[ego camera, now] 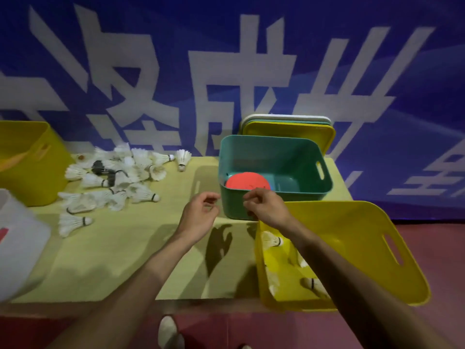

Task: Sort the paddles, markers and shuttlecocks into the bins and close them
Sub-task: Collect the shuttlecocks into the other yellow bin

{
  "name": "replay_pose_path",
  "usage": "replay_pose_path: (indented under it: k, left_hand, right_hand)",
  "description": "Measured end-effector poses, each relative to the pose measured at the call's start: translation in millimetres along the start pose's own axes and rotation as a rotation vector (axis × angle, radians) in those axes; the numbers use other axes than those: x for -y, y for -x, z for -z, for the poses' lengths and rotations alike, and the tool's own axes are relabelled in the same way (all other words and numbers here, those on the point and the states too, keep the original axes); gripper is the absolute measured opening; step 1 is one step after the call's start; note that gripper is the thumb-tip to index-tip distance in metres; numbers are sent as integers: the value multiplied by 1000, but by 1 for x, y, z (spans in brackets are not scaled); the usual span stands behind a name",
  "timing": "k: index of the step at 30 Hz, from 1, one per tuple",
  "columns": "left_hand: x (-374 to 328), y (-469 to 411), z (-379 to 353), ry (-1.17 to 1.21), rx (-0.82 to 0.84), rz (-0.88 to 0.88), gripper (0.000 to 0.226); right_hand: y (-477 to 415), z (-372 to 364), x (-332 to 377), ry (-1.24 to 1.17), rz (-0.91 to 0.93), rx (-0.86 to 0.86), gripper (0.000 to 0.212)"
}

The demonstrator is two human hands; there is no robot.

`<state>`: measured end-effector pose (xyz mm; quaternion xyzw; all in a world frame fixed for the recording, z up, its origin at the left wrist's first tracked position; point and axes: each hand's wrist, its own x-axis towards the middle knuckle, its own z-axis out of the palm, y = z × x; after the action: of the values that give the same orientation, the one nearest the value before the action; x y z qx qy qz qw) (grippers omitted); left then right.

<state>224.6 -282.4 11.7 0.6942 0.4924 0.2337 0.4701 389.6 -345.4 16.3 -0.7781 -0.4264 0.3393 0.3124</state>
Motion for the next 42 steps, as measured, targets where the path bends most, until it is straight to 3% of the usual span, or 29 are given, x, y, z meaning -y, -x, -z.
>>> replay_pose_path:
  k: [12, 19, 25, 30, 37, 42]
  left_hand:
    - [150, -49, 189, 39, -187, 288, 27]
    - [242, -78, 261, -167, -211, 378, 35]
    - [291, -106, 278, -706, -110, 268, 46]
    - [303, -111, 274, -948, -96, 246, 41]
    - [310, -109, 274, -887, -53, 283, 46]
    - [305, -101, 274, -725, -45, 311, 48]
  right_hand:
    - [-82, -186, 118, 123, -15, 308, 26]
    - [-126, -269, 137, 283, -37, 360, 32]
    - [-161, -306, 134, 393, -105, 327, 46]
    - [-184, -319, 127, 537, -74, 231, 55]
    - [-200, -333, 120, 537, -135, 233, 67]
    - [-190, -339, 105, 657, -130, 215, 49]
